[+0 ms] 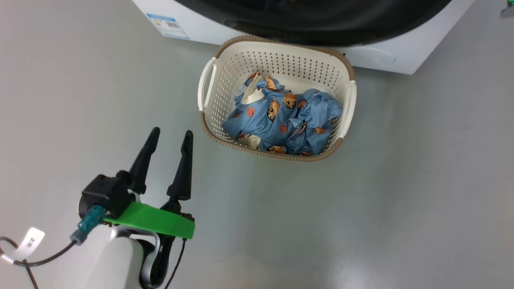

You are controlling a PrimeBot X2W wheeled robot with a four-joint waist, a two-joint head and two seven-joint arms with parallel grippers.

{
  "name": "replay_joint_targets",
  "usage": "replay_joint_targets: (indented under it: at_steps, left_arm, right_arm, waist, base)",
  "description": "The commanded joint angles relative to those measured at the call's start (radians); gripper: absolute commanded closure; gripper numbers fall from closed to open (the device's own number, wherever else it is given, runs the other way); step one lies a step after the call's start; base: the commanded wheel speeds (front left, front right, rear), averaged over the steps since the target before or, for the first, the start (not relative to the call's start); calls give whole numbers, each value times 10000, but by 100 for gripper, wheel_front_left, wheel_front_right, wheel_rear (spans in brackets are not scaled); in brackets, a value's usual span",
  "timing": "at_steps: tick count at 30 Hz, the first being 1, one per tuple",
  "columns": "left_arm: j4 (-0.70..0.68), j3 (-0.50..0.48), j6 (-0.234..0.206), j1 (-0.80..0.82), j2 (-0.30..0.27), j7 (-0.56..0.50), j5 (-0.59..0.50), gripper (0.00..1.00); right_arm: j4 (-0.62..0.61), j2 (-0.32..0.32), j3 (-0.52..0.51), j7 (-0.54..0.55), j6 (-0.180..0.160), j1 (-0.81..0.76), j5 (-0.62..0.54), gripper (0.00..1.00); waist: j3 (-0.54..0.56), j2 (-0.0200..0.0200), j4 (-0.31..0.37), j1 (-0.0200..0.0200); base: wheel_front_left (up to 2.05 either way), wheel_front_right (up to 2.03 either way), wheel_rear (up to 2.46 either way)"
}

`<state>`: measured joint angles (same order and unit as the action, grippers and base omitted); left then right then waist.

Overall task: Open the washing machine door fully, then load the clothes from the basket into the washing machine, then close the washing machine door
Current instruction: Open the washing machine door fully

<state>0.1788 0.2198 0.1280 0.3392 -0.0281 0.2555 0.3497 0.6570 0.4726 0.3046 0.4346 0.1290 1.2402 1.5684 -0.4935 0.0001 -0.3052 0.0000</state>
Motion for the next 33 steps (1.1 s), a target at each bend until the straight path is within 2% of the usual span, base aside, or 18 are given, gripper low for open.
replay_joint_targets:
  at_steps: [1,19,33]
  left_arm:
    - [-206,-298,27,109,-222,63,91,0]
    - [144,-473,27,-442,-222,63,-149,0]
    - [170,-542,27,-1173,-221,63,-616,0]
  right_arm:
    - [-462,-377,288,234,17,-354,-62,100]
    - [-1499,-776,1079,744,17,-2360,6,100]
    - [-2146,-998,1355,1039,17,-3825,218,100]
  waist:
    - [109,-1,57,0]
    - [1378,-1,480,0]
    - [2431,-1,482,0]
  base:
    - [0,0,0]
    - [0,0,0]
    - [0,0,0]
